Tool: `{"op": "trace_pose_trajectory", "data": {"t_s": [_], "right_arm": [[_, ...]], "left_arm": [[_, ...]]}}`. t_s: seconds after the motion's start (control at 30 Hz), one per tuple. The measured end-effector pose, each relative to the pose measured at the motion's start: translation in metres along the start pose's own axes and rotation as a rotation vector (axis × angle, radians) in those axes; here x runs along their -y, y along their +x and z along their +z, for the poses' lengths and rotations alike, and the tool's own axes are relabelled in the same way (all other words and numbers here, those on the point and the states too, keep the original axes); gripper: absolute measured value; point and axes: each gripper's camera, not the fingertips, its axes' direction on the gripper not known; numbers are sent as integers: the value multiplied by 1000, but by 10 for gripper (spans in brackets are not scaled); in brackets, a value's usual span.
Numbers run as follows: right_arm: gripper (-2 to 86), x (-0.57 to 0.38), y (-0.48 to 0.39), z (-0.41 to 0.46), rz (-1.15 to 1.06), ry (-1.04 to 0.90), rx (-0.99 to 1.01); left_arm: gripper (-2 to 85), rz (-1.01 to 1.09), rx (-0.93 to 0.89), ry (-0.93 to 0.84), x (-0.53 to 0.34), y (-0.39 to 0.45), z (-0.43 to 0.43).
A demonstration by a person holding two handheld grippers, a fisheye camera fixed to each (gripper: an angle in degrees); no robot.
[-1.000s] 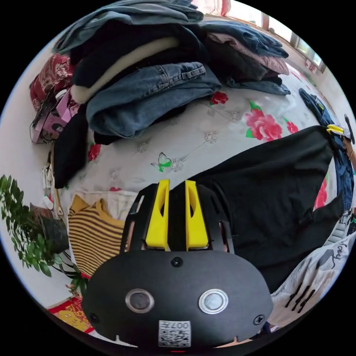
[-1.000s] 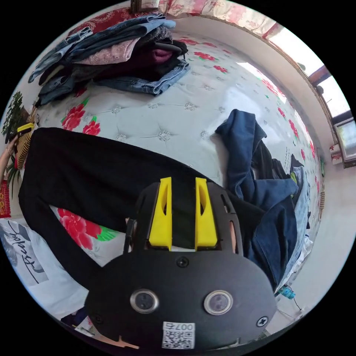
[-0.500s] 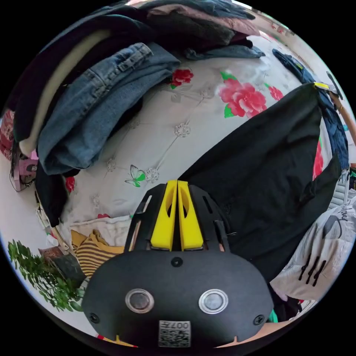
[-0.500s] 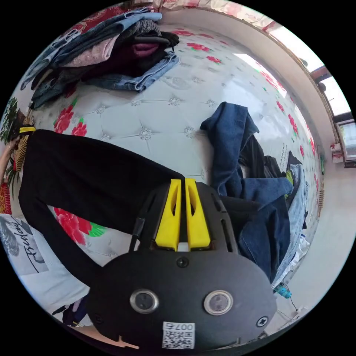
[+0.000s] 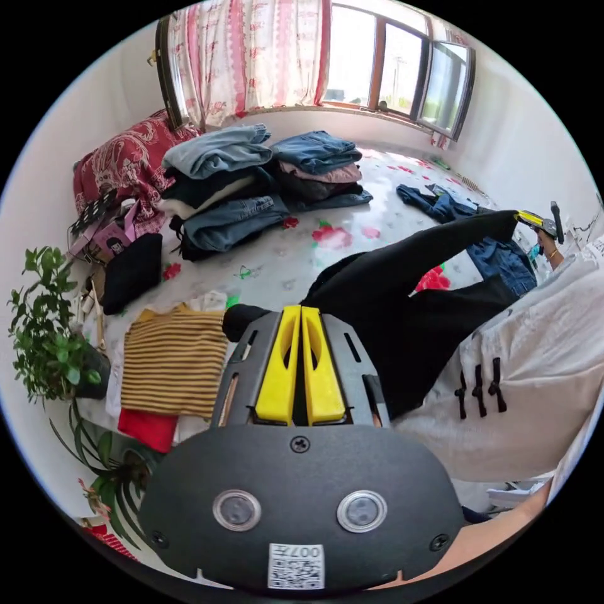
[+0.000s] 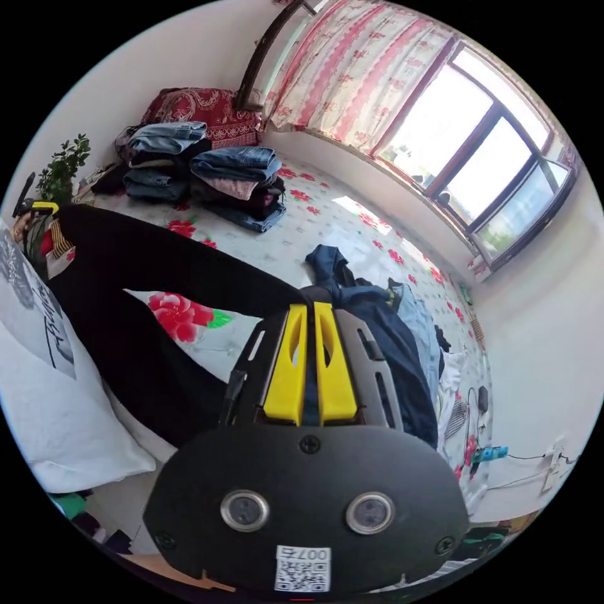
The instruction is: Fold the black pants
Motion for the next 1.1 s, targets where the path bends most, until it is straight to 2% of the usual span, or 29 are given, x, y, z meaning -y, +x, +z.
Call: {"op": "trace_pose_trajectory", "data": {"t_s": [0.07,0.13,0.2,0.27,0.33,0.43,0.57,0.73,0.8,0.9,1.0,1.1], "right_arm": [[1,-57,-10,24,89,-140,99],[2,-139,-27,79,286,-370,251],[4,-192,-41,110,423,-490,343],[8,-222,-44,116,546,-473,381],[18,-233,-29,105,645,-368,456],[47,-233,-8,86,635,-259,426],[78,-243,16,91,714,-224,453],[68,-275,31,97,852,-111,653],[61,-278,26,89,804,-111,570],[52,-279,19,93,748,-240,416],[44,-296,35,110,938,-249,366],[32,-311,53,138,1149,-219,415]], "left_arm": [[-10,-22,2,-126,-42,21,27],[-10,-82,-30,-261,-83,37,70],[-10,-141,-47,-404,-126,52,123],[-10,-172,-36,-440,-139,53,141],[-10,-194,-50,-437,-138,47,144],[-10,-145,-48,-440,-125,44,140],[-10,-89,-13,-439,-118,51,135],[-10,-137,-28,-371,-121,43,117],[-10,-158,-36,-323,-119,39,103],[-10,-150,-36,-285,-113,37,91],[-10,-133,-33,-279,-107,36,87],[-10,-124,-27,-272,-101,36,82]]}}
